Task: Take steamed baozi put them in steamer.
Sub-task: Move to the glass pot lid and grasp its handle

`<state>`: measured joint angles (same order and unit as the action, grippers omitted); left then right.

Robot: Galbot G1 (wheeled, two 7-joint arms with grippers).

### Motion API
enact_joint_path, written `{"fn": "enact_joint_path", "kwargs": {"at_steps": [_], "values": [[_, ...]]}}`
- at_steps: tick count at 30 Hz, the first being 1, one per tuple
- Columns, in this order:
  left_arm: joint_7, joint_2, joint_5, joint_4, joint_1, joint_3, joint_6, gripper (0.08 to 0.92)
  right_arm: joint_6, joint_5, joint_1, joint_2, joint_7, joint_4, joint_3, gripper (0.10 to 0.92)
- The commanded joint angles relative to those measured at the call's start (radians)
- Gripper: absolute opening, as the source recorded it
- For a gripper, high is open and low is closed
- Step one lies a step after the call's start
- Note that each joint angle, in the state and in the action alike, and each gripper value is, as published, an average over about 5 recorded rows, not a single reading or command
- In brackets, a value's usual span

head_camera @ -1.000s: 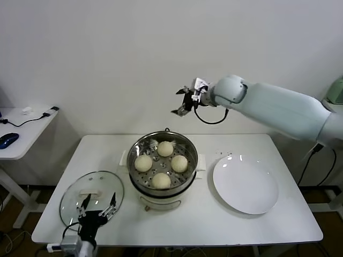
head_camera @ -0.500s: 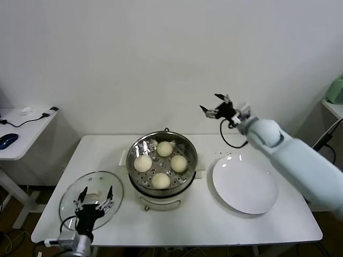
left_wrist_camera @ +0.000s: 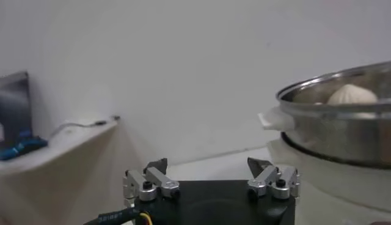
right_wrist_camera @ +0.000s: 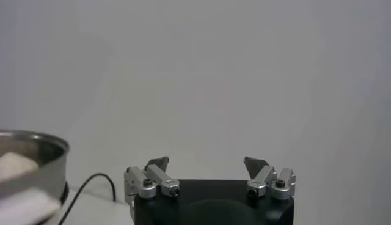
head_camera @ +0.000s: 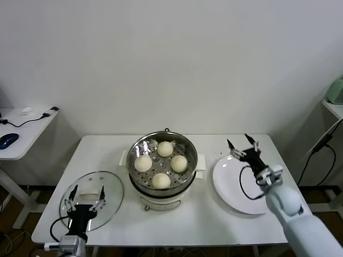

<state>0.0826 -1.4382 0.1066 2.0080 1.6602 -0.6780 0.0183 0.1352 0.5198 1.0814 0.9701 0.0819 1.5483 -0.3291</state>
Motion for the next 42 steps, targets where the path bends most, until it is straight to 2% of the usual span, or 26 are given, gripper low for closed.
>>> {"fn": "enact_joint_path", "kwargs": {"at_steps": [1, 4, 6, 13, 19, 35, 42], "values": [[0.198, 0.015, 0.489, -0.068, 0.004, -0.016, 0.135, 0.823, 0.119, -0.122, 0.338, 0.199, -0.009, 0.027, -0.224, 0.823], [0.3, 0.036, 0.78, -0.122, 0.011, -0.04, 0.195, 0.823, 0.105, -0.123, 0.351, 0.215, -0.026, 0.026, -0.213, 0.823], [0.337, 0.051, 0.956, -0.161, 0.017, -0.052, 0.201, 0.823, 0.095, -0.122, 0.354, 0.215, -0.039, 0.027, -0.201, 0.823], [0.343, 0.074, 1.201, -0.291, 0.008, -0.037, 0.04, 0.823, 0.086, -0.122, 0.366, 0.187, -0.079, 0.037, -0.156, 0.823], [0.338, 0.061, 1.249, -0.36, -0.044, -0.035, -0.013, 0.823, 0.085, -0.117, 0.38, 0.185, -0.081, 0.052, -0.163, 0.823], [0.328, 0.069, 1.27, -0.517, -0.209, -0.017, -0.033, 0.823, 0.088, -0.123, 0.384, 0.19, -0.1, 0.052, -0.157, 0.823], [0.332, 0.077, 1.252, -0.539, -0.249, -0.008, -0.028, 0.823, 0.091, -0.126, 0.39, 0.192, -0.108, 0.049, -0.156, 0.823]]}}
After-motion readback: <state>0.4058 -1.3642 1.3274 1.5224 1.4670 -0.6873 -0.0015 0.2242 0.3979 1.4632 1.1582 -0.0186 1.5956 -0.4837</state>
